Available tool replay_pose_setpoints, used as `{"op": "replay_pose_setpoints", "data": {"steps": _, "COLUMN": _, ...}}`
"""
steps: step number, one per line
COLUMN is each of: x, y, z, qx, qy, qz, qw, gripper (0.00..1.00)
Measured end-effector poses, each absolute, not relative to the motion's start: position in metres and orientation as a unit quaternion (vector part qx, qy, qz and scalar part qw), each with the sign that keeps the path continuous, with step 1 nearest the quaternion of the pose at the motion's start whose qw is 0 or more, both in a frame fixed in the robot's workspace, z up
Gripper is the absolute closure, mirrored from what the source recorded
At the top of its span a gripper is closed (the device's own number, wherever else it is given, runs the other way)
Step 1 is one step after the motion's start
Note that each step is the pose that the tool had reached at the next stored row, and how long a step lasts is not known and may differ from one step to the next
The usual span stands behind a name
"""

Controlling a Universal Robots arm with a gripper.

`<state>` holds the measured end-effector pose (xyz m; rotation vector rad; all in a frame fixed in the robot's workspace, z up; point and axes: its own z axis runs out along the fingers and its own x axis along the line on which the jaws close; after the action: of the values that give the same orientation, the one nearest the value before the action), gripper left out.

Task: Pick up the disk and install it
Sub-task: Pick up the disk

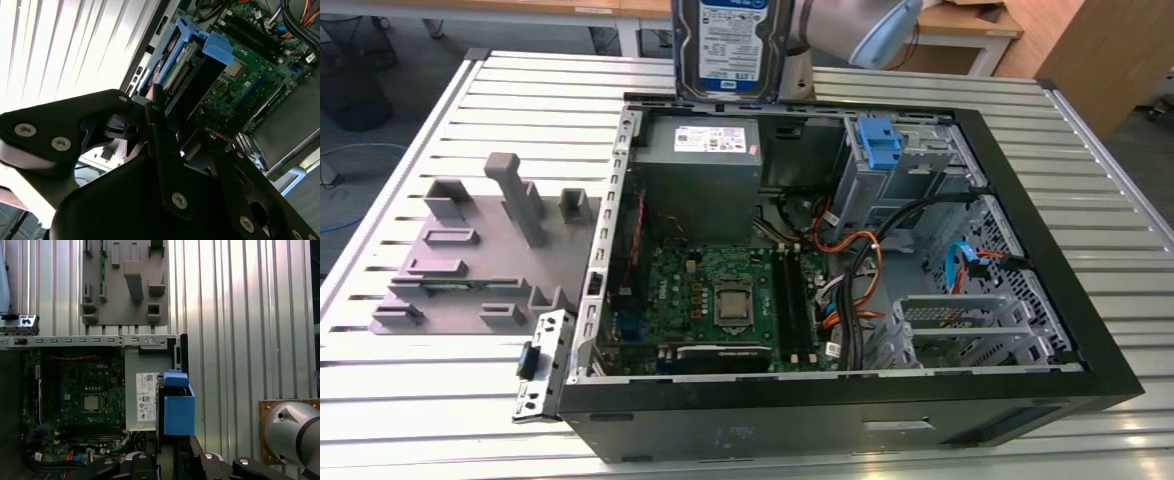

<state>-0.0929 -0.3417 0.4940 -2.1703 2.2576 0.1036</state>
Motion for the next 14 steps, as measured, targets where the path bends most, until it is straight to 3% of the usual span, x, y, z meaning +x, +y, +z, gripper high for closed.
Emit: {"op": "replay_pose_setpoints", "data": {"steps": 14, "x": -0.056, "y": -0.342, "z": 0.494, "qx": -0.693, "qy": 0.721, "qz": 0.033, "qw": 0.004, "gripper": 0.65}}
